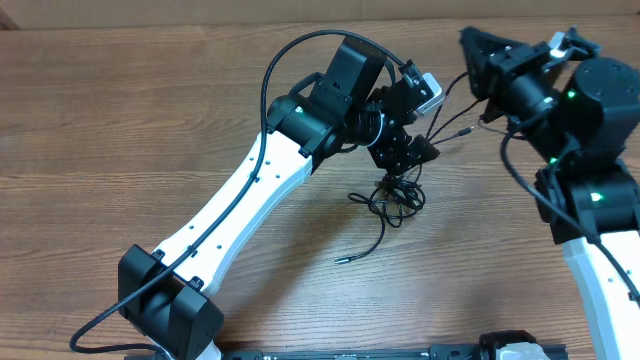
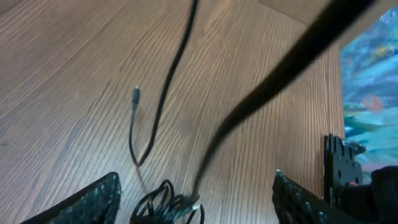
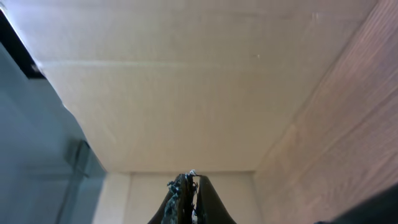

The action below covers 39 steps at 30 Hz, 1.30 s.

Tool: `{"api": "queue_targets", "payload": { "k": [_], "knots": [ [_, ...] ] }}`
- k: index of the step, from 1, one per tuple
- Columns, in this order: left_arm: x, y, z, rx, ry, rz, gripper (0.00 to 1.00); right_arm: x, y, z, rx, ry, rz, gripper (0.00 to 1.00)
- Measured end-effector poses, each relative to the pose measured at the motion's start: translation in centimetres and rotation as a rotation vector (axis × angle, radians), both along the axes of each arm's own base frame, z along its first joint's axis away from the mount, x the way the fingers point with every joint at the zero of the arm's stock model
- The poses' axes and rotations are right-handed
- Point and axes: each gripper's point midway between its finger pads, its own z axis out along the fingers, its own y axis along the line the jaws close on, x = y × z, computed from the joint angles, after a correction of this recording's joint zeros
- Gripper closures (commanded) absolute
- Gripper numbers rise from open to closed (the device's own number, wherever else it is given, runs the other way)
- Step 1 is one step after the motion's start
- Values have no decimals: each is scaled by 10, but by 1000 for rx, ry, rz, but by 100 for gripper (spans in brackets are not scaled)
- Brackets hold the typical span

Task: Untangle cables

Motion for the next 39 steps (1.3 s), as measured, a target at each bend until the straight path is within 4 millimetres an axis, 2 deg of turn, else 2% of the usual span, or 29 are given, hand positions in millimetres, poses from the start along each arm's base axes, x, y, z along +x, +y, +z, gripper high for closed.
{"api": "queue_targets", "payload": {
  "k": [4, 6, 8, 11, 14, 19, 24, 28, 32, 37, 39],
  "knots": [
    [14, 3, 14, -77, 7, 24, 9, 4, -24, 9, 65, -10, -37, 96],
    [20, 5, 25, -132, 10, 21, 9, 4, -29, 10, 81, -10, -39, 96],
    [27, 5, 41, -205, -2, 10, 7, 3, -28, 10, 97, -3, -22, 96],
    [36, 7, 54, -264, 13, 37, 0, 0, -22, 11, 119, 6, 15, 96],
    [39, 6, 57, -288, 92, 96, 0, -2, -17, 15, 139, -1, 43, 96],
    [28, -3, 57, -305, 208, 114, 0, -3, -14, 30, 152, -56, 71, 96],
    [5, -12, 61, -322, 226, -7, 2, -3, -14, 34, 163, -68, 69, 96],
    [-10, -11, 65, -341, 206, -120, 2, 0, -23, 34, 170, -70, 25, 96],
    [-7, -4, 67, -351, 179, -139, 1, 0, -28, 39, 180, -87, 26, 96],
    [-2, -3, 70, -363, 137, -144, 3, -4, -19, 40, 203, -72, 74, 96],
    [-4, -8, 74, -373, 109, -164, 6, -5, -16, 39, 219, -62, 87, 96]
  ]
}}
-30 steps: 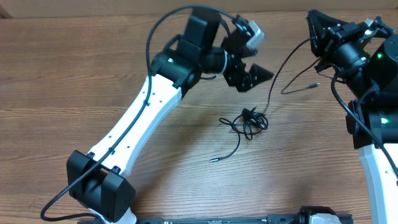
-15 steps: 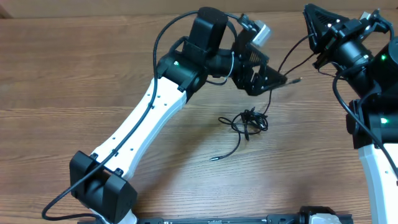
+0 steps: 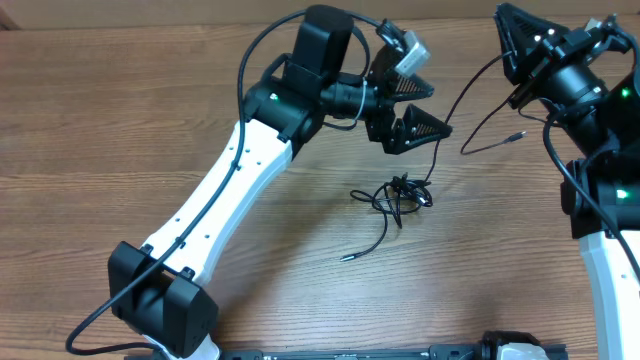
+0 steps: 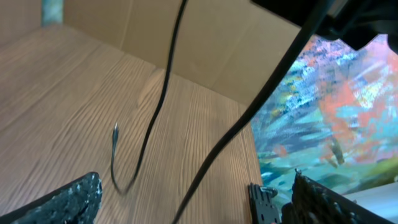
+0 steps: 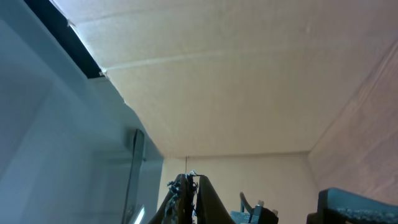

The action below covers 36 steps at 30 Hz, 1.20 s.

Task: Untangle cables

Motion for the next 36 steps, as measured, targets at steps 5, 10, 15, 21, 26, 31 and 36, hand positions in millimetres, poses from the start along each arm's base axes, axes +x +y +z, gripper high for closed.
{"api": "queue_targets", "payload": {
  "k": [5, 10, 15, 21, 26, 31, 36],
  "knots": [
    [-13, -16, 7, -27, -50, -43, 29, -3, 7, 1, 22, 7, 36, 96],
    [-18, -22, 7, -24, -57, -50, 70, -4, 9, 1, 31, 13, 47, 96],
    [-14, -21, 10, -37, -75, -39, 96, -4, 9, 1, 34, 15, 48, 96],
    [-12, -21, 11, -38, -79, -28, 96, -3, 8, -4, -3, 18, 37, 68],
    [7, -11, 2, 5, -15, 65, 96, 4, -13, -55, -248, 120, -86, 16],
    [37, 16, -23, 109, 88, 231, 96, -11, -63, -149, -542, 464, -269, 0],
    [66, 44, -45, 202, 163, 424, 96, -28, -90, -213, -776, 712, -275, 0]
  ]
}}
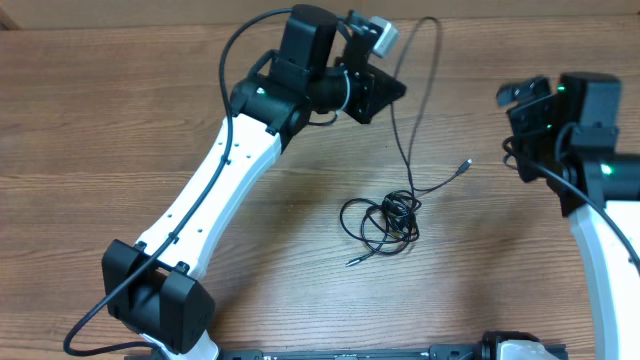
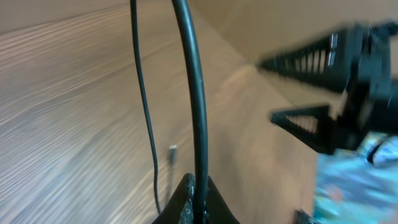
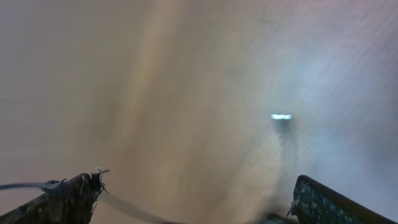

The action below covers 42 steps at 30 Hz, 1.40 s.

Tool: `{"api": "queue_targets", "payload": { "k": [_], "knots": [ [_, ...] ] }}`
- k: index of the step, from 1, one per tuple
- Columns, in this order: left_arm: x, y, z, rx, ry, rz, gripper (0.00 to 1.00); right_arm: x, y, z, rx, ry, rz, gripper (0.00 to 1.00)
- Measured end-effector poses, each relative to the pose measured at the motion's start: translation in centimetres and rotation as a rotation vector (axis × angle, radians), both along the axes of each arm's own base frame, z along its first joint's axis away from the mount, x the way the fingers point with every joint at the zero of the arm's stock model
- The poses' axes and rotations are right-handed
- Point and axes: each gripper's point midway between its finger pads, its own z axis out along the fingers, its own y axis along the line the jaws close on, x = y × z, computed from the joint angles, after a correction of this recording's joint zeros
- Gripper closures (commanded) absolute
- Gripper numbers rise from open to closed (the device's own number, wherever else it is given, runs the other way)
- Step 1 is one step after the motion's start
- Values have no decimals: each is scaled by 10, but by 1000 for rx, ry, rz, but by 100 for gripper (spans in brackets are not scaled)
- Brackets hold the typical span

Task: Untangle cables

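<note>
A thin black cable lies in a small tangle (image 1: 385, 220) on the wooden table, with one plug end (image 1: 465, 163) to the right and another (image 1: 352, 262) in front. A strand rises from the tangle to my left gripper (image 1: 390, 92), which is shut on it; the free end loops up above it (image 1: 428, 22). In the left wrist view the gripper (image 2: 198, 182) pinches the cable (image 2: 189, 74); a thinner strand (image 2: 142, 93) and a plug (image 2: 172, 149) show below. My right gripper (image 1: 522, 108) stands open and empty at the right, its view blurred (image 3: 199, 196).
The wooden table (image 1: 120, 150) carries only the cable. A cardboard wall (image 1: 150, 12) runs along the far edge. In the left wrist view the right gripper's fingers (image 2: 305, 59) show spread apart at the far right.
My left gripper, then open round the cable, is now shut on it and sits higher and further back. The right gripper has let go, opened and dropped lower. The tangle lies looser.
First my right gripper held a cable strand up at the right while the left hung open just above the tangle. Then the left was raised, open on either side of the stretched strand. Now the left holds the cable and the right is open and empty.
</note>
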Motion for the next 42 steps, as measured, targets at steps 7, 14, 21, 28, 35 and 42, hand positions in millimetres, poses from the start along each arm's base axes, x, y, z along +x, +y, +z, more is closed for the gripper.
{"api": "queue_targets", "payload": {
  "k": [7, 14, 21, 28, 35, 42],
  "knots": [
    [8, 8, -9, 48, 14, 72, 96, -13, -13, -77, -114, 327, 53, 0],
    [14, 25, -30, 147, 61, 171, 96, -11, -20, -134, -149, 513, 67, 0],
    [18, 33, -36, 179, 65, 207, 96, -12, -23, -140, -161, 535, 65, 0],
    [19, 34, -36, 182, 64, 212, 96, -12, -23, -141, -162, 536, 65, 0],
    [18, 34, -36, 182, 63, 212, 96, -12, -23, -140, -162, 535, 65, 0],
    [18, 34, -36, 182, 64, 211, 96, -12, -23, -140, -162, 535, 64, 0]
  ]
}}
